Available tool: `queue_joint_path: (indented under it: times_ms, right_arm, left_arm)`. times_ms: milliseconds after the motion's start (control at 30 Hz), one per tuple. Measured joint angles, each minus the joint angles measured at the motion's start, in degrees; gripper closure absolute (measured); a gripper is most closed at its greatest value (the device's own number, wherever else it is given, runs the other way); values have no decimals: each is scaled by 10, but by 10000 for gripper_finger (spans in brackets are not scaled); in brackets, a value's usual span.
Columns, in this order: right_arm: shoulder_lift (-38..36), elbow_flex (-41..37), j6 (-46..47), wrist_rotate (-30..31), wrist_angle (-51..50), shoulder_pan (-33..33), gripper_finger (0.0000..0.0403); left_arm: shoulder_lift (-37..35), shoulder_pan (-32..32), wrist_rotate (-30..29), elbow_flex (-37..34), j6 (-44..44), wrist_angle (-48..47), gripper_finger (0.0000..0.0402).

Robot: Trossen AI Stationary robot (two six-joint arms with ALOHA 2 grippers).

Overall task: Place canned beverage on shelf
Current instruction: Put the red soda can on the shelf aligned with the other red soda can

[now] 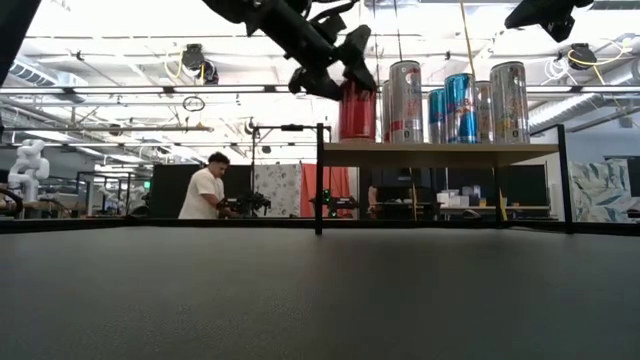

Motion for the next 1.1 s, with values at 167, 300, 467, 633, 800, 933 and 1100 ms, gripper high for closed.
queue_joint_path:
  times_ms: [167, 300, 467, 633, 800, 933, 1100]
  right_arm:
    - [0, 0, 0, 0, 0, 0, 403]
    - [0, 0, 0, 0, 0, 0, 403]
    - [0, 0, 3, -1, -1, 0, 403]
    - [0, 0, 4, -1, 0, 0, 403]
    - [0, 0, 4, -2, 0, 0, 403]
    - [0, 0, 4, -2, 0, 0, 403]
    - [0, 0, 4, -2, 0, 0, 403]
  left_arm:
    - [10, 5, 0, 0, 0, 15, 111]
    - [12, 9, 0, 1, 0, 19, 110]
    - [12, 11, 0, 1, -1, 19, 110]
    - [13, 11, 0, 1, -1, 26, 110]
    - [13, 12, 0, 0, -1, 26, 110]
    - [13, 12, 0, 0, -1, 27, 110]
    - [13, 12, -3, 0, -1, 28, 110]
